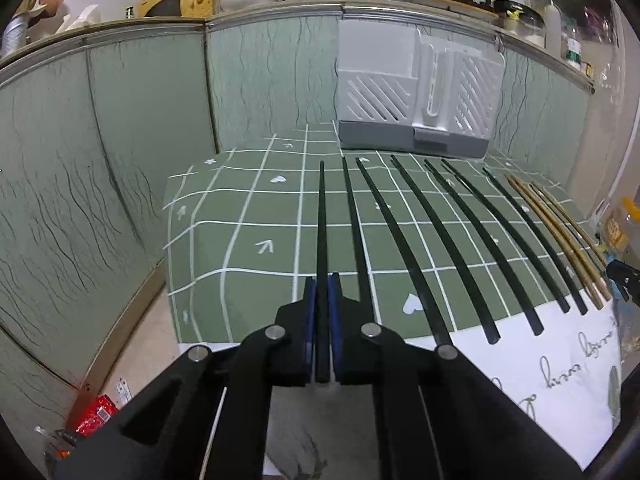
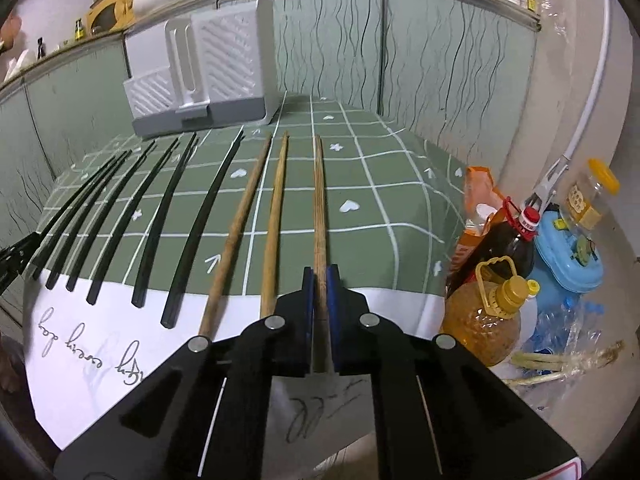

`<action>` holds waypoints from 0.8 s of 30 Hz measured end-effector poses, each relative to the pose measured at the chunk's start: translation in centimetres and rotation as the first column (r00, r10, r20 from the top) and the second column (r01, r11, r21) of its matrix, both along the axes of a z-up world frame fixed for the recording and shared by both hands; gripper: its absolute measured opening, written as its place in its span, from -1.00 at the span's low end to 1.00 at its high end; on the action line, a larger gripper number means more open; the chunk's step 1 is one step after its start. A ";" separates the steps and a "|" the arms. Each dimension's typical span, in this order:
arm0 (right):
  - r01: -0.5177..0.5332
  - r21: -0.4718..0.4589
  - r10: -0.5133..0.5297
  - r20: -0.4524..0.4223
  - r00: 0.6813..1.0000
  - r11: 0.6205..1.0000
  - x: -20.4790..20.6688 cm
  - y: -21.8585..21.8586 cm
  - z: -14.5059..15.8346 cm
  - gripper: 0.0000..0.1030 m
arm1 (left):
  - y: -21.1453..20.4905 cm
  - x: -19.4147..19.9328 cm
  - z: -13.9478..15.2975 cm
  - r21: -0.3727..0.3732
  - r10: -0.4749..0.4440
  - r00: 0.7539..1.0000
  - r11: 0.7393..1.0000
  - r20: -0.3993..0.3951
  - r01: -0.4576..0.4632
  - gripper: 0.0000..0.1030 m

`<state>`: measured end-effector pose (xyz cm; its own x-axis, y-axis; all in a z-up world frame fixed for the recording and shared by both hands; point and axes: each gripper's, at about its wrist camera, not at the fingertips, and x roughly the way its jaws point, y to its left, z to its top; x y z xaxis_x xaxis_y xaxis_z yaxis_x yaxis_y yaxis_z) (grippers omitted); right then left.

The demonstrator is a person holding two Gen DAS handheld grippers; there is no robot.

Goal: Organize utensils
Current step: 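Lift both held chopsticks and carry them over the white utensil holder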

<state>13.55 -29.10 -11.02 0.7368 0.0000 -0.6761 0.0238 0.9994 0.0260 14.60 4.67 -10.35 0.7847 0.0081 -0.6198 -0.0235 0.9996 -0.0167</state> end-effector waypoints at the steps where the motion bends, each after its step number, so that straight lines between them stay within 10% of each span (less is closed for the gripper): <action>1: -0.004 0.004 0.004 0.007 1.000 1.000 -0.2 -0.1 0.4 -0.87 | 0.2 -0.1 0.2 -0.010 0.001 1.000 1.000 -0.001 -0.001 -0.88; 24: -0.068 0.078 0.055 0.152 0.987 0.995 1.4 -2.1 11.7 -0.87 | 2.1 0.2 11.9 -0.018 -0.034 0.992 0.999 0.120 0.036 -0.88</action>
<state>14.98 -31.19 0.66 0.8265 0.0994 -0.5541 -0.0478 0.9931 0.1069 14.78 6.80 1.56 0.8531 -0.0322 -0.5208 0.0150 0.9992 -0.0371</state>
